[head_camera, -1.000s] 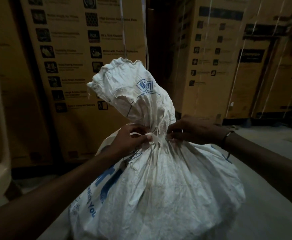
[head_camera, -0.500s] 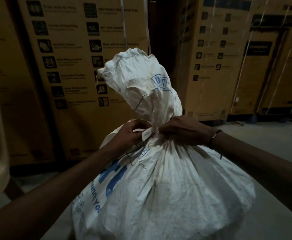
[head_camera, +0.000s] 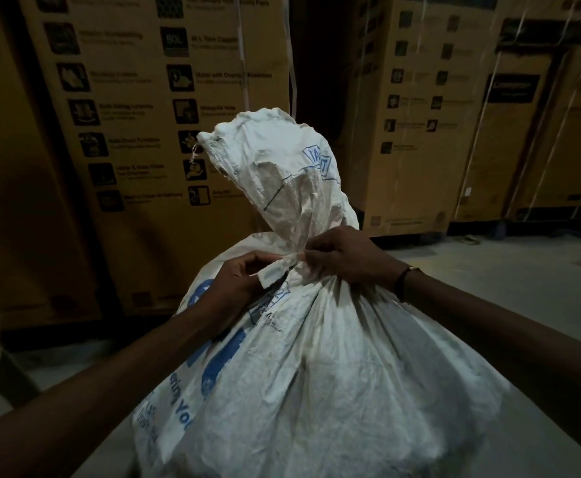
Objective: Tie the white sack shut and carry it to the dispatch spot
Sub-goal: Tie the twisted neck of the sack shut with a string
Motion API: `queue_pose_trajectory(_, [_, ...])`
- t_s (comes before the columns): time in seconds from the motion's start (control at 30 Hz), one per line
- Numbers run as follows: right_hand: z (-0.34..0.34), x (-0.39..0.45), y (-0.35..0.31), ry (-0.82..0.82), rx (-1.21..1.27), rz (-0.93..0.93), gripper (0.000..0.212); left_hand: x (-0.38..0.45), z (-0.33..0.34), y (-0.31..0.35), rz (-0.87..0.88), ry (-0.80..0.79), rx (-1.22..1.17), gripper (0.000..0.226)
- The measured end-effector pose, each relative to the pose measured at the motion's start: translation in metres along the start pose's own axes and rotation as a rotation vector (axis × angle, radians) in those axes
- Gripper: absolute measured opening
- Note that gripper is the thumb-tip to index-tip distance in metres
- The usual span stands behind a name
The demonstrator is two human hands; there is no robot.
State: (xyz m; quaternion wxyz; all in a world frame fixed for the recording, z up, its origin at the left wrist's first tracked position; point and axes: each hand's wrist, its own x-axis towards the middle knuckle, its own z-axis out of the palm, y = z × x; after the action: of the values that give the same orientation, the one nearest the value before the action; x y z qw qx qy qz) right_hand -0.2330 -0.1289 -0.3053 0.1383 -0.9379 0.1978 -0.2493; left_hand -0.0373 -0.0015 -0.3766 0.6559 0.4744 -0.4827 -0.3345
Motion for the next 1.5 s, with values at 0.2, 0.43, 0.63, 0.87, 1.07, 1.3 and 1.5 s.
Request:
queue_pose_trajectory(0.2, [0.004, -0.004, -0.001, 0.034, -0.004, -0.022, 0.036, 0.001, 0.003, 0.002, -0.008, -0.002, -0.109, 0.023])
queue_pose_trajectory(0.43, [0.008, -0.003, 0.003, 0.067, -0.047, -0.055, 0.035, 0.002, 0.001, 0.000, 0.004, -0.013, -0.117, 0.032])
queue_pose_trajectory(0.63, [0.012, -0.003, 0.005, 0.099, -0.042, -0.092, 0.035, 0.002, 0.000, 0.001, -0.007, -0.018, -0.122, 0.034])
queue_pose_trajectory(0.87, [0.014, -0.005, 0.009, 0.083, -0.017, -0.129, 0.045, -0.001, 0.002, 0.003, -0.005, -0.005, -0.096, 0.026])
queue_pose_trajectory(1.07, [0.015, -0.008, 0.005, 0.108, -0.011, -0.124, 0.039, -0.001, 0.003, 0.004, -0.014, -0.011, -0.081, 0.025])
queue_pose_trajectory(1.3, [0.017, -0.011, 0.000, 0.142, -0.088, -0.220, 0.041, -0.004, 0.008, 0.010, 0.012, 0.001, 0.020, 0.030])
queue_pose_trajectory(1.5, [0.012, -0.019, 0.001, -0.044, -0.176, -0.250, 0.035, -0.003, 0.015, 0.018, 0.108, -0.010, 0.228, 0.016])
